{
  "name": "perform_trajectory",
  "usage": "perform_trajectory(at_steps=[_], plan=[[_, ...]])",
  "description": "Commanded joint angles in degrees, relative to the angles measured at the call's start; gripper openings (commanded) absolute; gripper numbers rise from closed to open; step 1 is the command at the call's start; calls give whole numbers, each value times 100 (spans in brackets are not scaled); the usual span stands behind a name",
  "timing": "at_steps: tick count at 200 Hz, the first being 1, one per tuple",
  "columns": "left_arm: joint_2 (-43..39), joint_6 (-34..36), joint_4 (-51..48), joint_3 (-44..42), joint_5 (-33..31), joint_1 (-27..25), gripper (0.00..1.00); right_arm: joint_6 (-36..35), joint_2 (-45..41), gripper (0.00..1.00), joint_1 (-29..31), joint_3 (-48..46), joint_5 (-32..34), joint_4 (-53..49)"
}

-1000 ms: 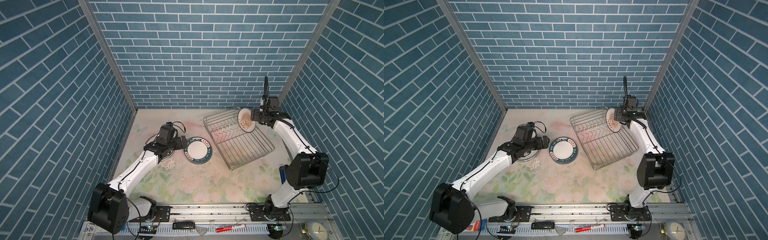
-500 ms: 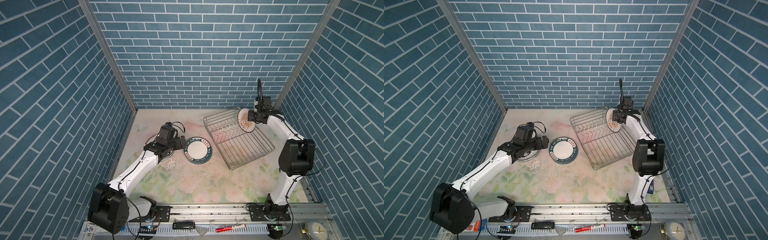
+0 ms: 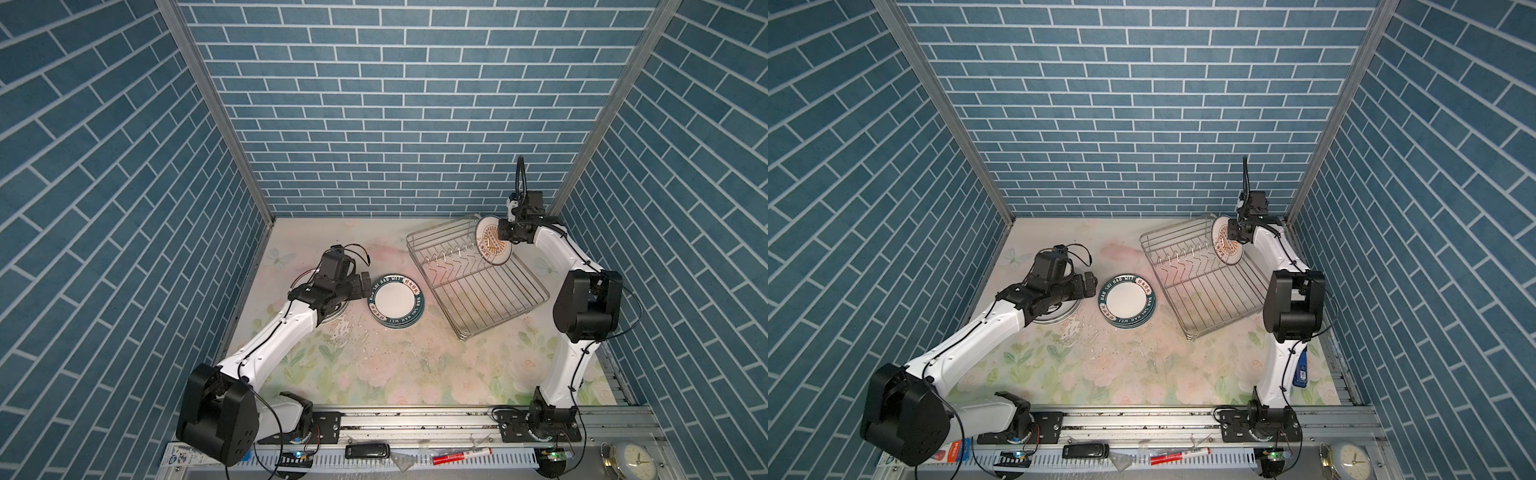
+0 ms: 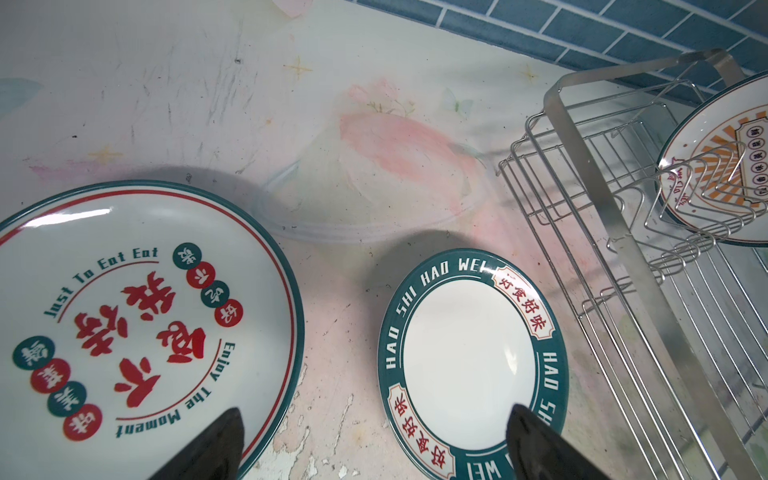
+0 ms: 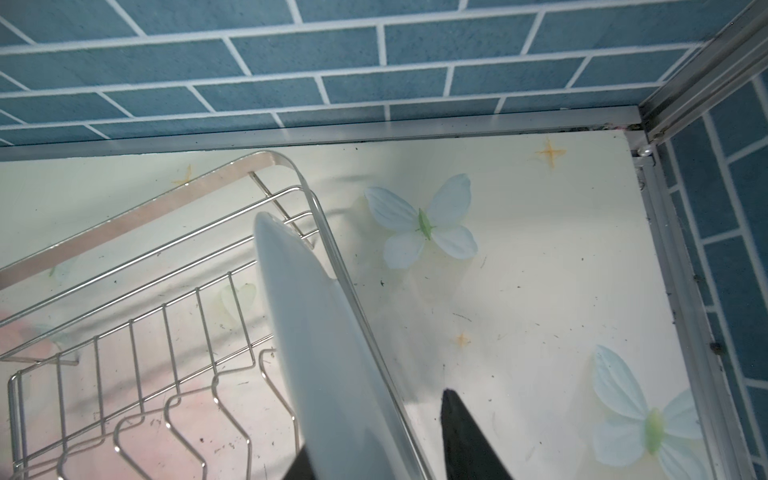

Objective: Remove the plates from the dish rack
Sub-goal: 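Open the left gripper and raise it while the right gripper reaches the orange-sunburst plate, then grasp the orange-sunburst plate rim with the right gripper and lift it from the rack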

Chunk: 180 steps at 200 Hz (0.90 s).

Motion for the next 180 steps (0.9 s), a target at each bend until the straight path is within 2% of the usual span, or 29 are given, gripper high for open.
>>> perform_trajectory(at_steps=[1,27,83,130,149,180], plan=[[96,-24,-125,81,65,20,99,-212,103,32,-35,129,-329,52],[132,-28,-97,85,102,21,99,-177,83,28,-64,8,-559,155],[262,-26,-36,82,140,18,99,-216,126,22,-65,-154,-627,206],[394,-28,-62,143,242,25,99,-353,-154,13,-65,-461,-322,268],[367,-25,-62,134,236,21,99,-450,-280,13,-65,-589,-249,289],[344,-16,-62,134,244,19,99,-649,-472,9,-65,-762,198,315]])
